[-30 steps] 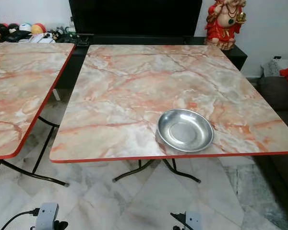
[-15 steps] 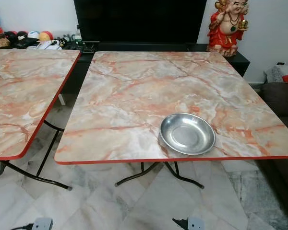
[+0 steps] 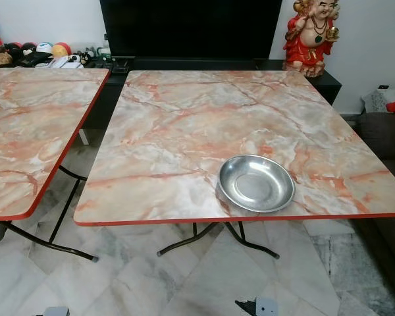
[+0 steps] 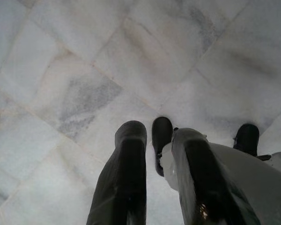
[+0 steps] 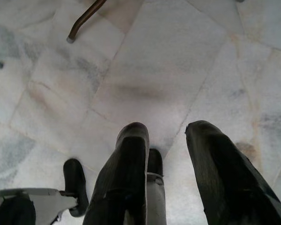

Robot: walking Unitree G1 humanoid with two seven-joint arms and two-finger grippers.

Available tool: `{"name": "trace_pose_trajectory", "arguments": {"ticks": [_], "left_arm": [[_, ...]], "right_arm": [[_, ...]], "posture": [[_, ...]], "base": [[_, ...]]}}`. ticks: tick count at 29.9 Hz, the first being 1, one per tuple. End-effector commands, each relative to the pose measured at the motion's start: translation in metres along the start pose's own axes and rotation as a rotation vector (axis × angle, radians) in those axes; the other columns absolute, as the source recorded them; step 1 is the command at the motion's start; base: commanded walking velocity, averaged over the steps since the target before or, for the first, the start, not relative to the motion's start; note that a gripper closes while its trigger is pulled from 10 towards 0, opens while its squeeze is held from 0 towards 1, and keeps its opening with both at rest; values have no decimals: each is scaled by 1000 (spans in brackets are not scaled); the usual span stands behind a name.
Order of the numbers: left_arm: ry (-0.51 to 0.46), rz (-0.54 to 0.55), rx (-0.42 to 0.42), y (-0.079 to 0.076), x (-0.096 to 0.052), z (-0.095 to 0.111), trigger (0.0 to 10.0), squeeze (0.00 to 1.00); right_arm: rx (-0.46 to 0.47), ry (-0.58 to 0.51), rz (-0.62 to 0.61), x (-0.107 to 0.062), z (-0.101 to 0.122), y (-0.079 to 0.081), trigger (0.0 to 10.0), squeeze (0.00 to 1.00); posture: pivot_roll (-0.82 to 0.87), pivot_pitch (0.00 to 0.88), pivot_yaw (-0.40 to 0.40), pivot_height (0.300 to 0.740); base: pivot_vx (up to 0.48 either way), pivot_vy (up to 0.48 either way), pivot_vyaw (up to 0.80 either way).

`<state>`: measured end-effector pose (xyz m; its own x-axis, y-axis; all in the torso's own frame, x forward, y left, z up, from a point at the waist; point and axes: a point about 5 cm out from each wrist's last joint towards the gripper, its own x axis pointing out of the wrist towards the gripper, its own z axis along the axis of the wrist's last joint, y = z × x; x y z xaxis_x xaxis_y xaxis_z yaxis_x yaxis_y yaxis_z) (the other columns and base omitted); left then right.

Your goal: Setting the table

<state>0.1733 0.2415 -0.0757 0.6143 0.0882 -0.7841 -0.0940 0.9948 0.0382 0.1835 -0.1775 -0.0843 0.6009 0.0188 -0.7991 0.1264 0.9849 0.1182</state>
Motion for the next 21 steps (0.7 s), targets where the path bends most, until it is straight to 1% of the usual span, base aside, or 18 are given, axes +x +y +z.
{"name": "trace_pose_trajectory", "arguments": {"ticks": [1, 6, 11, 15, 17, 21], "left_arm": [[31, 9, -14, 1, -2, -11, 10000, 0], [23, 15, -16, 2, -2, -8, 10000, 0], [20, 22, -18, 3, -2, -6, 10000, 0], [14, 19, -21, 0, -1, -6, 10000, 0], [12, 15, -19, -2, -1, -6, 10000, 0], [3, 4, -7, -6, 0, -3, 10000, 0]], "right_arm": [[-15, 15, -3, -1, -6, -1, 10000, 0], [-22, 22, -5, -2, -8, -2, 10000, 0], [-39, 18, 9, -1, -6, 1, 10000, 0], [-42, 12, 11, 0, -2, 1, 10000, 0], [-18, 18, 5, 0, -3, 1, 10000, 0], [-26, 17, 5, 0, -2, 1, 10000, 0]], "posture": [[62, 67, -25, 740], [61, 55, -29, 740], [65, 45, -33, 740], [66, 29, -34, 740], [63, 23, -32, 740], [67, 19, -35, 740]], "base": [[0, 0, 800], [0, 0, 800], [0, 0, 800], [0, 0, 800], [0, 0, 0], [0, 0, 0]]}}
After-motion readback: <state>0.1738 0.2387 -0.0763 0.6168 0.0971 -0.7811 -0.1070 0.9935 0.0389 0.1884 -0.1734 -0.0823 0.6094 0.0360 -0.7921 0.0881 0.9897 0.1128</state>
